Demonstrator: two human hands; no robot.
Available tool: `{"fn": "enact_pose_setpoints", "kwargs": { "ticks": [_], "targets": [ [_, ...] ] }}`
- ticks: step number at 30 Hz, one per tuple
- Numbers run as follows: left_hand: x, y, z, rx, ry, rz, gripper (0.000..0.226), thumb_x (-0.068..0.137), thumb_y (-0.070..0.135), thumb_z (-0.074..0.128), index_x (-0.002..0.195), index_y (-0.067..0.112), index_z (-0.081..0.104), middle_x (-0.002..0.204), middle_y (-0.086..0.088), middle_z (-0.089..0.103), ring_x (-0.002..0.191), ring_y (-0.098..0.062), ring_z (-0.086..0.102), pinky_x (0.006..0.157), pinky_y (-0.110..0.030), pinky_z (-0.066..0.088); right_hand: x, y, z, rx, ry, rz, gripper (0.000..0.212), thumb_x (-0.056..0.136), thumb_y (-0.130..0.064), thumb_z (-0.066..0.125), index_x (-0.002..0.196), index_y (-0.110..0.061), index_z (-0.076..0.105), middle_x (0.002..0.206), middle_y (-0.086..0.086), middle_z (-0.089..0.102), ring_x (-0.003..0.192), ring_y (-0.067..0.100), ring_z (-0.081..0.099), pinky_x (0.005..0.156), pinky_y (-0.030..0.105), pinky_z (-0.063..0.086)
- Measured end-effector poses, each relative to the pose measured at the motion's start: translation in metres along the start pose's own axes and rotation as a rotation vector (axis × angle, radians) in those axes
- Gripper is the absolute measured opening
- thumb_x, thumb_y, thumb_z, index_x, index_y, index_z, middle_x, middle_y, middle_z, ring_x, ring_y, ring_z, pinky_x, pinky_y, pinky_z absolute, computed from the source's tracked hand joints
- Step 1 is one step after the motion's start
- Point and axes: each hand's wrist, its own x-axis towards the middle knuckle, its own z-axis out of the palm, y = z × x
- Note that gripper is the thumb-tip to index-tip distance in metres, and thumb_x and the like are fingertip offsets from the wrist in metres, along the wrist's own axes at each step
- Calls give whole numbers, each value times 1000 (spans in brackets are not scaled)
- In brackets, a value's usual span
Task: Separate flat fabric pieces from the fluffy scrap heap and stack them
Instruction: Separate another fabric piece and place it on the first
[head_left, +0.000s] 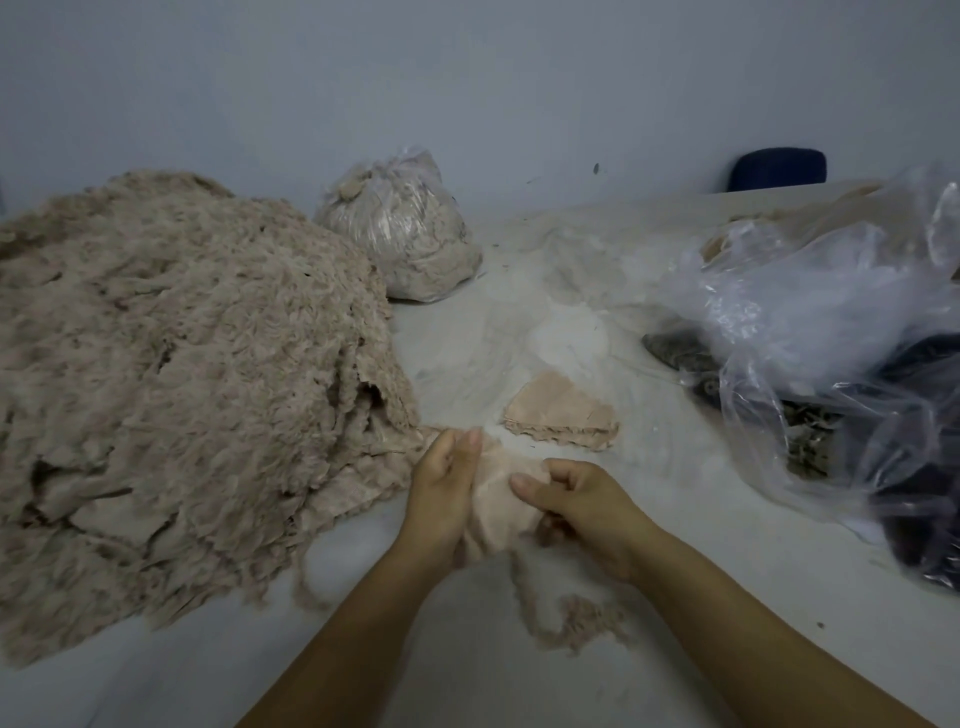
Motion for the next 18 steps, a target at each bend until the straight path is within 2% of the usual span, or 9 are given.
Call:
{"fn": "enact_pose_setpoints", "kwargs": {
  "ticks": [3, 6, 7, 9, 11, 13, 15, 16, 18],
  "targets": [
    [3, -5, -8, 7, 95, 27, 33, 99, 22, 47, 84, -7, 53, 75, -16, 54, 70, -24, 51, 66, -40, 45, -1, 2, -5, 86, 72, -72, 23, 79, -21, 74, 71, -10, 56, 65, 9, 54, 55, 16, 50, 47, 20, 40],
    [8, -8, -16, 10, 163, 4, 33, 100, 20, 43, 71, 6, 50, 55, -5, 40, 49, -17, 35, 46, -26, 31, -4, 2, -9, 143, 81, -100, 26, 74, -24, 75, 63, -14, 53, 62, 7, 53, 54, 16, 50, 48, 20, 40],
    [9, -8, -17, 22, 162, -11, 32, 100, 23, 43, 72, 9, 52, 53, -2, 40, 45, -14, 33, 44, -24, 28, -4, 1, -9, 156, 72, -106, 24, 71, -26, 74, 66, -11, 56, 63, 8, 55, 57, 18, 51, 51, 22, 41],
    [9, -5, -15, 42, 110, -75, 32, 98, 36, 42, 86, 11, 58, 60, 0, 51, 46, -7, 43, 43, -23, 36, -3, -1, -7, 144, 49, -115, 30, 69, -29, 73, 77, -3, 61, 70, 13, 56, 65, 23, 51, 59, 28, 41],
    [9, -6, -13, 41, -23, -151, 44, 88, 53, 45, 104, 14, 57, 88, -2, 63, 73, -8, 60, 64, -25, 51, -2, -5, -3, 137, 22, -131, 29, 70, -28, 72, 74, -2, 61, 66, 12, 55, 61, 21, 52, 57, 25, 44],
    [8, -5, -9, 42, -181, -212, 64, 76, 62, 55, 117, 13, 54, 115, -11, 63, 102, -19, 63, 89, -37, 52, 1, -8, 1, 142, -22, -148, 31, 75, -28, 70, 79, 3, 63, 71, 16, 59, 64, 24, 57, 61, 28, 49],
    [6, -3, -6, 0, -337, -250, 69, 79, 62, 60, 120, 7, 57, 117, -24, 62, 97, -28, 66, 89, -44, 52, 3, -11, 4, 157, -67, -150, 42, 79, -29, 67, 96, 9, 62, 85, 23, 61, 77, 32, 58, 69, 35, 51],
    [6, -2, -6, -31, -397, -253, 62, 84, 58, 57, 115, 6, 63, 112, -30, 62, 91, -34, 65, 85, -45, 52, 4, -12, 5, 178, -90, -144, 41, 80, -29, 66, 100, 7, 62, 87, 23, 62, 79, 33, 58, 66, 34, 54],
    [6, -1, -6, -172, -418, -325, 46, 88, 44, 57, 106, 4, 70, 110, -33, 62, 94, -39, 62, 91, -48, 48, 5, -14, 6, 228, -114, -133, 32, 81, -26, 66, 100, -1, 64, 82, 17, 64, 70, 28, 60, 54, 26, 53]
  ]
}}
